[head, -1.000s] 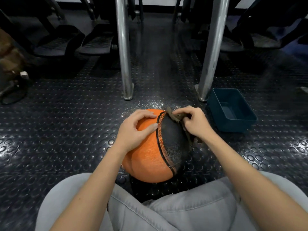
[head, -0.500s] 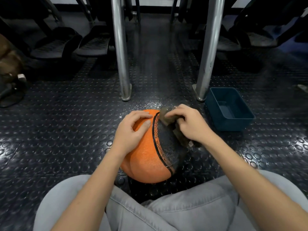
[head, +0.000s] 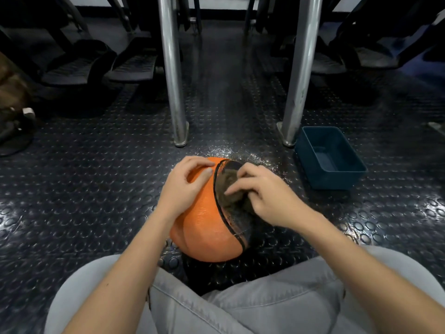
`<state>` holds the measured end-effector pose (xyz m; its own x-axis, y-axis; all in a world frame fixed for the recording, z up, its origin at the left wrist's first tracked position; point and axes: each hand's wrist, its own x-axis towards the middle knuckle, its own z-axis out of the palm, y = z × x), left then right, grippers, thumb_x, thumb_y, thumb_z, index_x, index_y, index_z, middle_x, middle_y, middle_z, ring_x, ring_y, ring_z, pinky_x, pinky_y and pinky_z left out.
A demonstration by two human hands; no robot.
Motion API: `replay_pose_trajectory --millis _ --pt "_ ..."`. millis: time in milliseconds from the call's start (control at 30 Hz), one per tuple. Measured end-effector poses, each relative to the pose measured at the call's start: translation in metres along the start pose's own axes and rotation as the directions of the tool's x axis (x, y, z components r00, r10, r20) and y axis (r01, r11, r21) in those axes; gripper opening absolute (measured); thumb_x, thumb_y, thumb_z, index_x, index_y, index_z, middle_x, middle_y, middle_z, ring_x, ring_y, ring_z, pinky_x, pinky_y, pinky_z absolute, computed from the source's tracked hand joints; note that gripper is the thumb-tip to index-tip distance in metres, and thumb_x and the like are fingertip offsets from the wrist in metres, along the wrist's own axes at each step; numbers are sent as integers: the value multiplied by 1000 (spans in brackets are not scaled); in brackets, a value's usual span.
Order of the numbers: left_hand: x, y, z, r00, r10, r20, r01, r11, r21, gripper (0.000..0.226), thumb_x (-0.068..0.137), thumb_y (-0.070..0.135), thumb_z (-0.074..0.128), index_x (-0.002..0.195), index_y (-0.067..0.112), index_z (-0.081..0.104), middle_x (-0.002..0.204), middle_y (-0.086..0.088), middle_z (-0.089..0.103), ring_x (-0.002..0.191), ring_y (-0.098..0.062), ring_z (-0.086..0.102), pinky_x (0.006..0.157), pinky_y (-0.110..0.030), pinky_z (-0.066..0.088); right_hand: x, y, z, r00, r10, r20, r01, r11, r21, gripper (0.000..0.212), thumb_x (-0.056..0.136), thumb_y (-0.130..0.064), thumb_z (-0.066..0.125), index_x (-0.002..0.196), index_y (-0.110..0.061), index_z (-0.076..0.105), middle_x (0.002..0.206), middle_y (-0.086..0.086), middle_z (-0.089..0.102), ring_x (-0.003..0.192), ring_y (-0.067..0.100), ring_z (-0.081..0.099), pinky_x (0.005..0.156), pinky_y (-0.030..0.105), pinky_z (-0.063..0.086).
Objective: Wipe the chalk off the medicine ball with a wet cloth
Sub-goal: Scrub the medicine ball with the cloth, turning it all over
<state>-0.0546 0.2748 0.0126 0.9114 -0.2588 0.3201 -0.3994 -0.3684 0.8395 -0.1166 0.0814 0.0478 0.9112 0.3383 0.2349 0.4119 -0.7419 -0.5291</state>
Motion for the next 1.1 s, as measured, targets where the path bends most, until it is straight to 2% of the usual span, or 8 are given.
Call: replay_pose_trajectory --millis 67,200,267,467,567,833,933,1100 --pt "4 -4 -7 999 -37 8 37 999 -6 16 90 23 62 93 39 63 107 19 59 103 12 51 88 -1 32 -1 7 -2 1000 -2 21 2 1000 24 50 75 13 39 93 -20 73 97 -6 49 94 24 50 84 30 40" --pt "6 -6 -12 998 -61 31 62 998 -17 20 91 17 61 96 36 65 109 19 60 103 13 51 85 3 31 26 39 -3 957 259 -128 -252 965 68 49 77 18 40 94 -15 73 95 -1 54 100 22 55 86 17 37" --pt "6 -5 -10 999 -49 20 49 999 -7 19 92 17 61 96 35 65 108 20 60 104 13 51 86 1 32 33 37 2 942 293 -163 -280 955 96 49 78 16 39 95 -16 71 98 1 56 102 22 56 90 22 40" --pt "11 -1 -10 990 -95 -102 114 974 195 14 95 30 55 102 39 64 111 19 55 111 -6 43 100 -32 32 10 8 9 995 52 -83 -47 997 53 46 81 13 43 101 -17 72 101 -4 52 96 21 52 85 29 42" --pt "15 11 -2 986 -90 -140 135 926 352 28 96 30 53 123 29 61 126 10 52 122 -12 38 105 -34 26 17 16 6 988 118 -99 -108 989 96 46 80 14 43 99 -17 72 99 -5 52 96 17 51 84 26 41" --pt "-3 13 4 988 -144 49 124 947 296 44 94 45 51 137 36 46 147 13 36 137 -9 26 113 -32 12 47 50 4 961 245 -132 -242 970 36 45 82 12 42 110 -14 68 108 7 60 108 24 56 97 27 40" --pt "0 12 1 987 -156 33 139 946 292 39 97 38 49 136 34 48 146 13 38 136 -8 27 111 -29 13 36 36 5 979 182 -92 -183 983 3 45 82 12 43 110 -13 67 107 6 60 106 25 55 97 37 42" --pt "11 7 -3 987 -143 71 123 966 229 48 82 50 42 127 38 55 136 17 45 132 -8 36 115 -43 21 -9 6 13 995 -27 -97 15 992 -124 43 81 5 39 105 -16 69 103 2 59 87 26 50 74 42 49"
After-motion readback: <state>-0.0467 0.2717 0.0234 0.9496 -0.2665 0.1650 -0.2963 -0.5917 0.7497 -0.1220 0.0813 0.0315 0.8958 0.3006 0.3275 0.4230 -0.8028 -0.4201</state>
